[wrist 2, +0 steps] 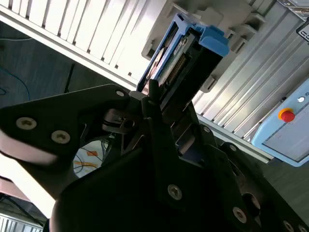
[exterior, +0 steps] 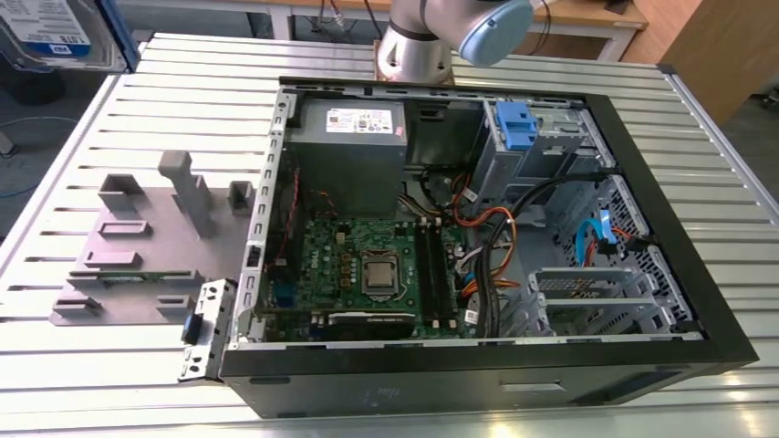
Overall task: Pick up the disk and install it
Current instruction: 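Pick up the disk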
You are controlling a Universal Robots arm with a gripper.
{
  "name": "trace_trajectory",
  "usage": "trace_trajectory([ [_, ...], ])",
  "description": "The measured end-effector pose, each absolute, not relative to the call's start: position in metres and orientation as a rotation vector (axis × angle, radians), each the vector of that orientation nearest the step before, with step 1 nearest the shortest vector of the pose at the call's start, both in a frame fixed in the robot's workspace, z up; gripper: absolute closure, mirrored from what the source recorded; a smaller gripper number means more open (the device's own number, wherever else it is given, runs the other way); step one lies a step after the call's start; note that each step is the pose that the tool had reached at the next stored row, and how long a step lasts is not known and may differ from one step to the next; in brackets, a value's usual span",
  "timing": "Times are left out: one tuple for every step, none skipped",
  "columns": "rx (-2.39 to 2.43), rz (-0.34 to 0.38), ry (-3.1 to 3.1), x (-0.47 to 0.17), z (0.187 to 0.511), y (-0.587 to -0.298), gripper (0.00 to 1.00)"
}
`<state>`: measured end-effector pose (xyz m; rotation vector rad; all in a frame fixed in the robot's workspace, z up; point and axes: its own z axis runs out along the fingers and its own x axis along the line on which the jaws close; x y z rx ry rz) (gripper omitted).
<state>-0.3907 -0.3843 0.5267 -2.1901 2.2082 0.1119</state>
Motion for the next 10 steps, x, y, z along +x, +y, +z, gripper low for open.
trace_trajectory([
  [-2.19,0.112,2.208,-0.391,0.541,-0.384,0.65],
  [-2.19,0.112,2.208,-0.391,0.545,-0.384,0.65],
  [-2.19,0.112,2.208,-0.391,0.548,-0.384,0.65],
  [-2.19,0.112,2.208,-0.391,0.55,-0.384,0.65],
  [-2.19,0.112,2.208,-0.391,0.553,-0.384,0.65],
  [-2.19,0.112,2.208,-0.391,0.555,-0.384,0.65],
  [-2.19,0.112,2.208,-0.391,0.558,-0.384,0.65],
  [-2.19,0.112,2.208,-0.391,0.56,-0.384,0.65],
  [-2.19,0.112,2.208,-0.391,0.563,-0.384,0.65],
  [-2.19,0.112,2.208,-0.391,0.565,-0.384,0.65],
])
